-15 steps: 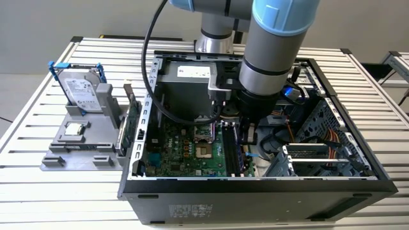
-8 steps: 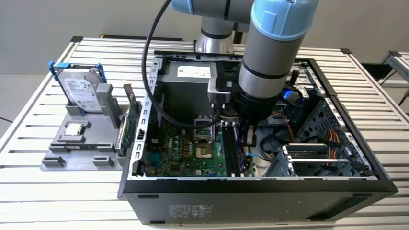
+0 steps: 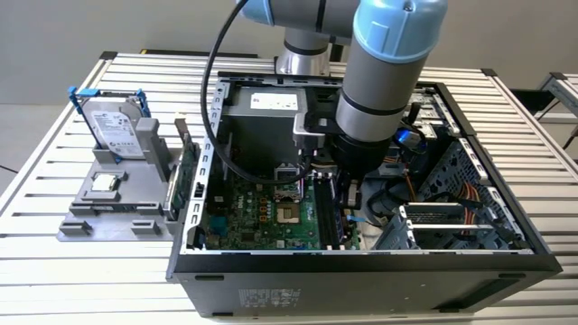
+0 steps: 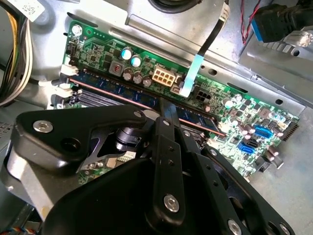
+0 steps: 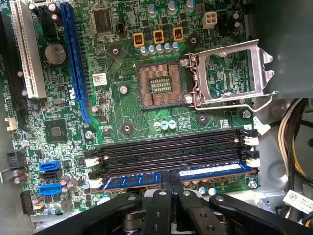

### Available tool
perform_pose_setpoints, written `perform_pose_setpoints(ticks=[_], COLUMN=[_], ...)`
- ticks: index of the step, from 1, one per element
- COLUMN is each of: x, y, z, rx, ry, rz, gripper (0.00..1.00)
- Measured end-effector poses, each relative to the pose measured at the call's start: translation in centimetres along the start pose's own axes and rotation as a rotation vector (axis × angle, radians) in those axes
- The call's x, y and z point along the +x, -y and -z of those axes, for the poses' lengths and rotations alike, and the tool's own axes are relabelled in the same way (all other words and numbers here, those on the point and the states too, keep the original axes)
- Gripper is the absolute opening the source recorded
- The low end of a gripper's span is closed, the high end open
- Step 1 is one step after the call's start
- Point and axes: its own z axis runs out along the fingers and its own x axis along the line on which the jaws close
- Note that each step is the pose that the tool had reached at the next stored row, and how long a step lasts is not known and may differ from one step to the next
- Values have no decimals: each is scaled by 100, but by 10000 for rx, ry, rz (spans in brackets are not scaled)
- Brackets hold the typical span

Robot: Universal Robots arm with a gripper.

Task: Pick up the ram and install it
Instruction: 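Press down the ram until it locks into place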

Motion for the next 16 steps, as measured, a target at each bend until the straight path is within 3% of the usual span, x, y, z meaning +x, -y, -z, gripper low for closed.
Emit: perform_pose_setpoints(ticks=[11, 16], x=[-1, -2], y=[-2, -1], z=[-61, -44], rx=[-1, 2], ry=[-5, 9], rz=[1, -1], gripper=[0, 0])
